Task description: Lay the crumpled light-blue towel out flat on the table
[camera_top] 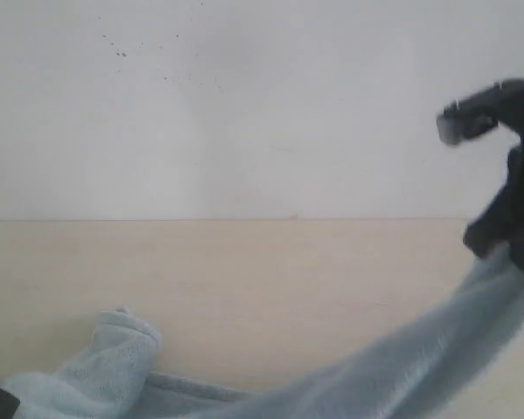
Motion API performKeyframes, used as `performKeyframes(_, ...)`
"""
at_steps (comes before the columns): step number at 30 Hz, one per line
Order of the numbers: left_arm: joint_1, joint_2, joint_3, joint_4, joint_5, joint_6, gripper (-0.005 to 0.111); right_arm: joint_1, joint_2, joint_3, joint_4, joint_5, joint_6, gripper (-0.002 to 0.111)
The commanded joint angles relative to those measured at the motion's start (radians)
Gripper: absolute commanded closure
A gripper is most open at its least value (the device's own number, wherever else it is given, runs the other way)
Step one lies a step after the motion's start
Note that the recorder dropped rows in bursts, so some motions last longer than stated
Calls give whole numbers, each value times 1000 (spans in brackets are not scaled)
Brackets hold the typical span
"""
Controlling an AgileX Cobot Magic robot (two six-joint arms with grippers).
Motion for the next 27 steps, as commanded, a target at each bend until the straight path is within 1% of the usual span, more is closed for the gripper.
performKeyframes(1,-2,-7,33,-136,38,79,48,-2,-15,259,38,0,5,107)
performKeyframes(2,-2,-7,34,-154,38,79,36,-2,-15,305,55,0,5,107)
performKeyframes(4,-2,-7,34,-157,28,79,26,-2,-15,344,77,0,5,107)
performKeyframes(7,-2,-8,34,-157,-7,77,25,-2,-15,384,114,0,-1,107)
performKeyframes(11,-2,-8,18,-169,-57,77,25,-2,-15,388,174,0,-53,107)
performKeyframes(14,-2,-8,9,-176,-155,77,25,-2,-15,388,198,0,-98,107)
performKeyframes(15,-2,-6,9,-179,-206,79,25,-2,-15,388,198,0,-105,106)
performKeyframes(16,-2,2,9,-190,-250,89,25,-2,-15,388,198,0,-105,104)
performKeyframes(17,-2,15,9,-217,-282,103,25,-2,-14,388,198,0,-110,99)
performKeyframes(18,-6,35,8,-270,-311,149,25,-2,-14,388,198,0,-110,92)
performKeyframes(19,-13,61,2,-334,-316,232,25,-2,-14,388,198,-7,-112,85)
performKeyframes(21,-42,124,-26,-468,-262,425,25,-2,-14,388,194,-55,-124,65)
performKeyframes(22,-57,165,-51,-539,-209,528,25,-2,-14,388,181,-80,-122,57)
performKeyframes(23,-67,199,-74,-583,-161,595,25,-2,-14,388,172,-111,-108,51)
performKeyframes(24,-80,240,-104,-615,-105,646,26,-2,-14,388,158,-135,-72,48)
performKeyframes(25,-91,280,-135,-625,-64,659,27,-2,-14,388,139,-152,-25,47)
performKeyframes(27,-101,344,-192,-625,-37,636,30,-2,-14,388,86,-191,61,48)
